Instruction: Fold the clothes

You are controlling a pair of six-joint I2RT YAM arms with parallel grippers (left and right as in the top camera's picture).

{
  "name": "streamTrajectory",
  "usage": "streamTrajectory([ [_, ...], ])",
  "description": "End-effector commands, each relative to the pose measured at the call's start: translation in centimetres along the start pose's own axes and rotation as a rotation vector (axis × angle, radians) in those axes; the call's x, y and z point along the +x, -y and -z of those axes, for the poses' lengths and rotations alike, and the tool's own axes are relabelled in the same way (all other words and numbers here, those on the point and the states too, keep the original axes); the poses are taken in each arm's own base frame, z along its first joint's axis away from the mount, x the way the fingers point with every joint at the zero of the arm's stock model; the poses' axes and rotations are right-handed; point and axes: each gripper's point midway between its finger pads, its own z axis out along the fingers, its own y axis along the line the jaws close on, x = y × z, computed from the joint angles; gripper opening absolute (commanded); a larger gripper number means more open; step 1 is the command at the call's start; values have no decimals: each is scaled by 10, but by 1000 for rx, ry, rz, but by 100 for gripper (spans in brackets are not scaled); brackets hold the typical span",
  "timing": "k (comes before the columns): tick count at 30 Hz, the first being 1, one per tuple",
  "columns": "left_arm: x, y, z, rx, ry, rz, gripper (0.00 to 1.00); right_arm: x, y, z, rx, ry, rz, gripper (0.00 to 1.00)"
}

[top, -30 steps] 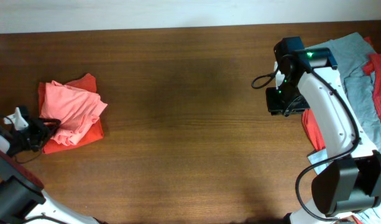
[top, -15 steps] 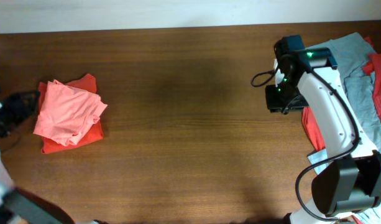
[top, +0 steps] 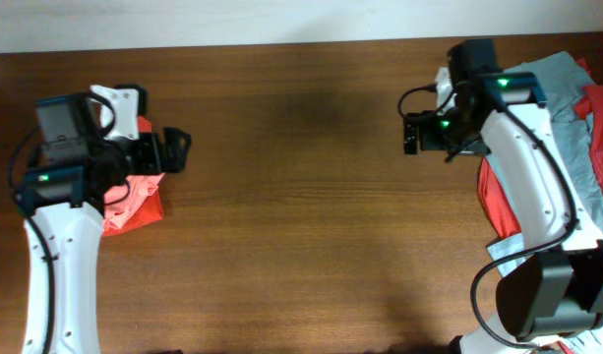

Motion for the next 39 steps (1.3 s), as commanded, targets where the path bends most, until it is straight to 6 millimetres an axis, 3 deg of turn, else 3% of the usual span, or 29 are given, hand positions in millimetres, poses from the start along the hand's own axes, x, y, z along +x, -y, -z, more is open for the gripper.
streamTrajectory([
  [1,24,-3,-1,-80,-108,-20,99,4,7,35,-19,51,-33,100],
  [4,39,3,2,-70,-166,-6,99,17,6,64,-22,97,-30,100],
  [9,39,18,18,-67,-80,-50,99,45,6,98,-27,225,-19,100],
  [14,59,24,45,-154,64,-48,99,86,16,106,-1,421,-12,99],
  [16,77,31,50,-138,116,-67,99,107,24,113,32,550,-16,99],
  [18,82,31,51,-137,154,-75,99,118,24,120,23,636,-12,99],
  [25,112,30,50,-138,86,-62,99,161,27,125,20,665,-10,99],
  [39,117,29,46,-139,55,-57,99,165,27,123,22,650,-11,99],
])
